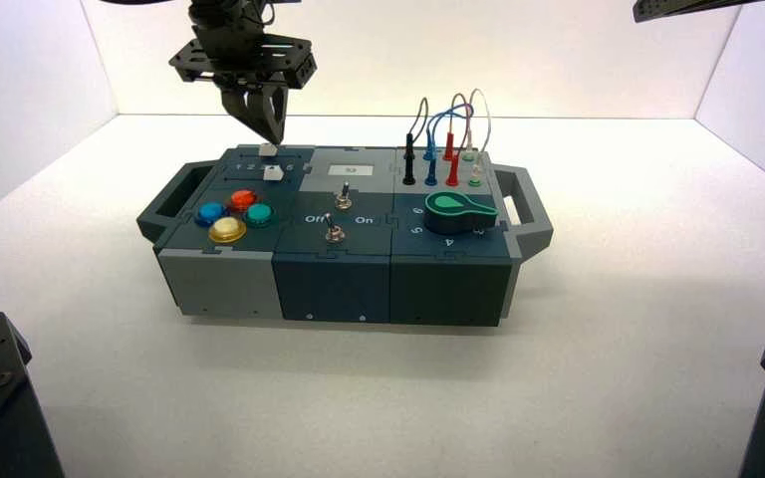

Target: Move the top slider to position 2.

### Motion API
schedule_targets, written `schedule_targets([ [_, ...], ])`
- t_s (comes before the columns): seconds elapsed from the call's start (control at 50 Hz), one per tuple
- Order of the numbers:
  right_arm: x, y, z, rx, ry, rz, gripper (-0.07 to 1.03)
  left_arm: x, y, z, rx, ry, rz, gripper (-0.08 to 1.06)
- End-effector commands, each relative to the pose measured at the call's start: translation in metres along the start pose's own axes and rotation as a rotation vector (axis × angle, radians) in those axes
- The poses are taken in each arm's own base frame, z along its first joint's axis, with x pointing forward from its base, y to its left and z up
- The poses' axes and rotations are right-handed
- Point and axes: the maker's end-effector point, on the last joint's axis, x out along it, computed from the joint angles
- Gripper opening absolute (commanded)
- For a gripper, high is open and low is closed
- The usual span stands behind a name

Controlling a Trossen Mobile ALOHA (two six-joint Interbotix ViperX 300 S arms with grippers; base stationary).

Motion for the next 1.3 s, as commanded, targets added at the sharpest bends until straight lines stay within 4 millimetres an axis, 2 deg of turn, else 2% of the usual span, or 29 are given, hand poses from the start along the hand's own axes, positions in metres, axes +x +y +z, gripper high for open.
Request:
schedule_targets([
  [0.02, -0.0006, 0.0009, 0.0055, -0.001, -0.009, 0.001, -0.02, -0.0096, 0.0031, 0.0140, 0.003, -0.045, 0.005, -0.03],
  [1.3, -0.0006, 0.0006, 0.0056, 0.000, -0.009, 0.000, -0.02, -0.0080, 0.0110, 0.0089, -0.002, -0.034, 0.012, -0.03],
])
